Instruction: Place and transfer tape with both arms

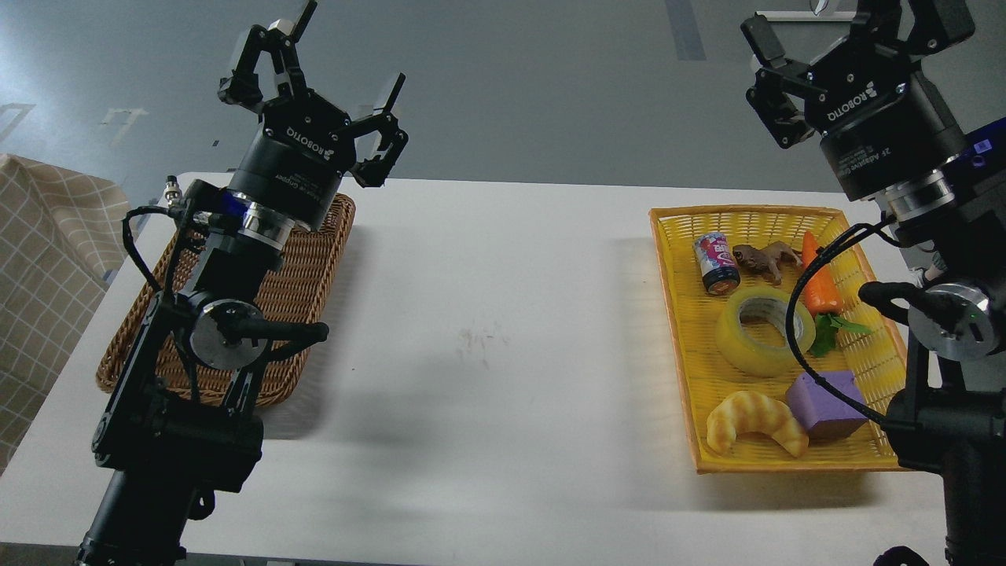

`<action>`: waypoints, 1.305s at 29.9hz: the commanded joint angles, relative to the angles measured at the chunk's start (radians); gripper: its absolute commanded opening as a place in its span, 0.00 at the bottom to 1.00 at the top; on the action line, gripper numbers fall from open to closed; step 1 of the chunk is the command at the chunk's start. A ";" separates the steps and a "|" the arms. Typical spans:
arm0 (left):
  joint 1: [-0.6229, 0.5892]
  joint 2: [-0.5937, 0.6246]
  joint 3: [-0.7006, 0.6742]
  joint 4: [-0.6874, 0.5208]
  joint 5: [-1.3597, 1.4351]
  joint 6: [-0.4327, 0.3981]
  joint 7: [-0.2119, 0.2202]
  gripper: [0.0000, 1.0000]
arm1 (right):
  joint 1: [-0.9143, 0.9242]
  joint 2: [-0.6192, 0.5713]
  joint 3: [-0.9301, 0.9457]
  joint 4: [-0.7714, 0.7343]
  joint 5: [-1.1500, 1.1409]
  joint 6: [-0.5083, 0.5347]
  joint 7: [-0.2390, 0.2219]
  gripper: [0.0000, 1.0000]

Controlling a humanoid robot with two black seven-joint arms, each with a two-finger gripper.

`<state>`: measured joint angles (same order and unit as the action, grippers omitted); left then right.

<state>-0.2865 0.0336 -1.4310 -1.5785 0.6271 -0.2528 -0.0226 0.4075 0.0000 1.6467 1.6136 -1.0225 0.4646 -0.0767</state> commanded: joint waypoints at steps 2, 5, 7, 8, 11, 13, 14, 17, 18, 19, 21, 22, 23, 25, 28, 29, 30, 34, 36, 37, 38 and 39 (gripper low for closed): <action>-0.002 0.002 0.001 0.000 0.000 0.003 -0.008 0.99 | -0.027 0.000 -0.002 0.002 -0.001 0.002 0.000 1.00; 0.000 0.005 0.001 0.000 0.025 0.003 -0.011 0.99 | -0.035 0.000 -0.001 0.003 -0.001 0.000 0.002 1.00; 0.000 0.005 0.000 0.000 0.043 0.003 -0.013 0.99 | -0.035 0.000 -0.001 0.003 -0.001 0.000 0.002 1.00; 0.000 0.005 0.000 0.002 0.043 0.003 -0.013 0.99 | -0.035 0.000 0.001 0.002 -0.001 0.000 0.002 1.00; -0.003 0.005 -0.002 0.003 0.040 0.001 -0.007 0.99 | -0.036 0.000 0.001 0.002 -0.001 0.000 0.002 1.00; -0.010 0.005 -0.002 0.003 0.040 0.000 -0.004 0.99 | -0.036 0.000 0.002 0.002 -0.001 0.000 0.002 1.00; -0.011 0.003 -0.002 0.003 0.040 -0.003 -0.008 0.99 | -0.036 0.000 0.002 0.002 -0.001 0.000 0.002 1.00; -0.020 0.000 -0.002 0.008 0.040 0.018 -0.004 0.99 | -0.036 0.000 -0.001 -0.004 -0.001 0.003 0.002 1.00; -0.020 0.005 0.000 0.009 0.049 0.024 0.001 0.99 | -0.036 0.000 -0.001 -0.006 -0.001 0.003 0.002 1.00; -0.019 0.012 0.006 0.014 0.059 0.032 0.006 0.99 | -0.035 0.000 0.001 -0.006 -0.001 0.003 0.002 1.00; -0.014 0.025 0.018 0.014 0.077 0.033 0.004 0.99 | -0.033 0.000 0.001 -0.006 -0.001 0.003 0.002 1.00; -0.014 0.037 0.032 0.014 0.107 0.033 0.003 0.99 | -0.032 0.000 0.001 -0.009 -0.001 0.003 0.002 1.00; -0.014 0.040 0.033 0.014 0.135 0.032 0.001 0.99 | -0.033 0.000 0.001 -0.011 -0.001 0.003 0.002 1.00; -0.016 0.039 0.032 0.014 0.155 0.029 -0.005 0.99 | -0.036 0.000 -0.001 -0.011 -0.001 0.003 0.002 1.00; -0.022 0.034 0.030 0.011 0.155 0.027 -0.007 0.99 | -0.036 0.000 -0.001 -0.008 -0.002 0.003 0.002 1.00; -0.022 0.038 0.035 0.011 0.160 0.023 -0.007 0.99 | -0.035 0.000 -0.001 -0.008 -0.001 0.003 0.002 1.00; -0.022 0.040 0.035 0.009 0.160 0.020 -0.007 0.99 | -0.035 0.000 0.001 -0.006 -0.001 0.003 0.002 1.00; -0.016 0.043 0.035 0.009 0.163 0.004 -0.007 0.99 | -0.033 0.000 0.001 -0.001 -0.001 0.005 0.002 1.00; -0.007 0.042 0.035 0.009 0.171 0.004 -0.008 0.99 | -0.035 0.000 0.001 -0.001 -0.001 0.005 0.002 1.00; -0.002 0.042 0.035 0.009 0.180 0.004 -0.008 0.99 | -0.035 0.000 0.001 -0.001 -0.001 0.005 0.002 1.00; 0.000 0.040 0.035 0.009 0.184 0.004 -0.008 0.99 | -0.035 0.000 0.001 -0.001 -0.001 0.005 0.002 1.00; 0.001 0.040 0.035 0.009 0.187 0.004 -0.008 0.99 | -0.035 0.000 -0.001 -0.001 -0.001 0.005 0.002 1.00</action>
<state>-0.2918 0.0757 -1.3954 -1.5695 0.8026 -0.2480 -0.0300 0.3743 0.0000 1.6475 1.6122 -1.0233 0.4693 -0.0750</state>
